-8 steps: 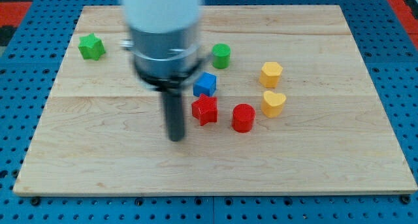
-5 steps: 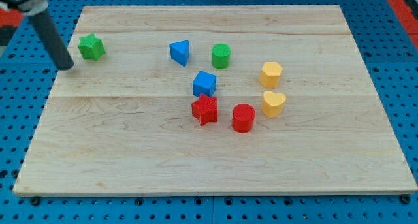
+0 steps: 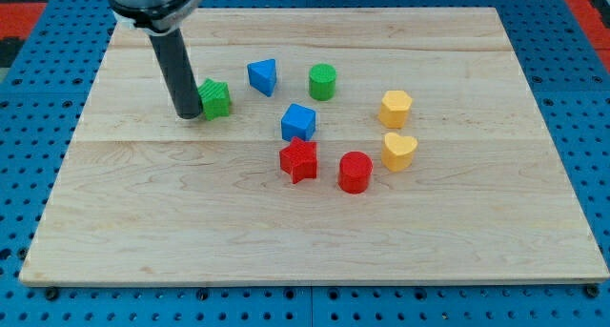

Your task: Put the green star diagonally bottom left to the blue triangle

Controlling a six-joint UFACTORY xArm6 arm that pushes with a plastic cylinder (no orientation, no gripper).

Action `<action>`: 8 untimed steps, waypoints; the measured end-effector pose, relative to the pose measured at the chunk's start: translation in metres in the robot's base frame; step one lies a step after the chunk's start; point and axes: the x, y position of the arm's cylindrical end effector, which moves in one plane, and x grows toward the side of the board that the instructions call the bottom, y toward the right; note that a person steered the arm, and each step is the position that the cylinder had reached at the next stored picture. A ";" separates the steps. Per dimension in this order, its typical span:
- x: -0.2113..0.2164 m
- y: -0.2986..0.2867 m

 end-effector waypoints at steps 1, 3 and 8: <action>-0.049 -0.047; -0.020 0.037; -0.058 0.046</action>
